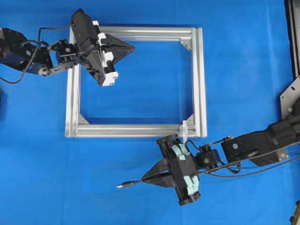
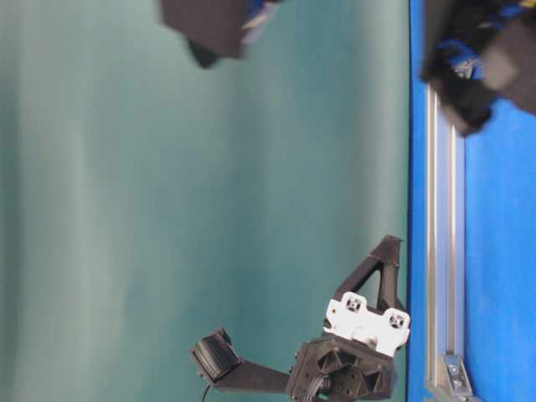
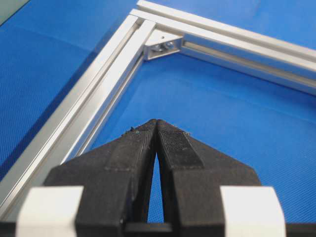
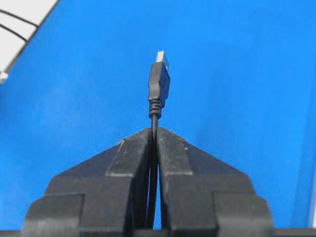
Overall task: Insert the wire through the string loop located on the right side.
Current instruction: 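Close the right gripper on the cable just behind the USB plug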
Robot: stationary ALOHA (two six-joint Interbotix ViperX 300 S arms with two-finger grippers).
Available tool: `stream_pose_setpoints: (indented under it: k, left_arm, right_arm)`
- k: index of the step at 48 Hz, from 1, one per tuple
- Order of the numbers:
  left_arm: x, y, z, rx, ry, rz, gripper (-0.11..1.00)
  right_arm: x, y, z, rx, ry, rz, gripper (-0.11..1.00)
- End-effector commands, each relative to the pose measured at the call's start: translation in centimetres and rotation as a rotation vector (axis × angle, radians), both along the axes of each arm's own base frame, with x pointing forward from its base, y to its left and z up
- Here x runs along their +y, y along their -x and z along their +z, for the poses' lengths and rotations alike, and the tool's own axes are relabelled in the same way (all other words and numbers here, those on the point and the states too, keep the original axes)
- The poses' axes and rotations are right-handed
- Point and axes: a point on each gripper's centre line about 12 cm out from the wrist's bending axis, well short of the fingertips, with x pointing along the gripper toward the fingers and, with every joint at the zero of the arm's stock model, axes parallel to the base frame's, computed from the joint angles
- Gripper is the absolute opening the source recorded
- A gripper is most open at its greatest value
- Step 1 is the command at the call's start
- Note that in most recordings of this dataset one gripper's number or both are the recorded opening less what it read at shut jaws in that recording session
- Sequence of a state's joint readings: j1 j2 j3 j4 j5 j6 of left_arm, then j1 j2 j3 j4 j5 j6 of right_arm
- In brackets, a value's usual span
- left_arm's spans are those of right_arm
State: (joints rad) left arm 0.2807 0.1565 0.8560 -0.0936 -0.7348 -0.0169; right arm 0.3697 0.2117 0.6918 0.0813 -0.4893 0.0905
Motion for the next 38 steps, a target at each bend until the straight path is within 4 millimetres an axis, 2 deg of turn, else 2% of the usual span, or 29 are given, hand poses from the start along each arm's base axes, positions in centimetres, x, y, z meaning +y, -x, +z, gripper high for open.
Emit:
stream_pose_setpoints:
  k: [1,9,38]
  left_arm:
    - [-0.12,-0.25,1.60,-0.045,-0.014,-0.006,0.00]
    - [-0.18,-0.26,1.60,-0.045,-0.014,-0.007,0.00]
    - [-0.24,-0.24,1.56,-0.044,-0.014,-0.009,0.00]
  right_arm:
    - [0.28,-0.09,2.65,-0.042,-0.019,0.007,-0.03]
    - [0.44,-0.12,3.52,-0.046,-0.026,0.009,-0.03]
    - [0.46,0.00,3.36,-0.037,-0.023,0.011,-0.03]
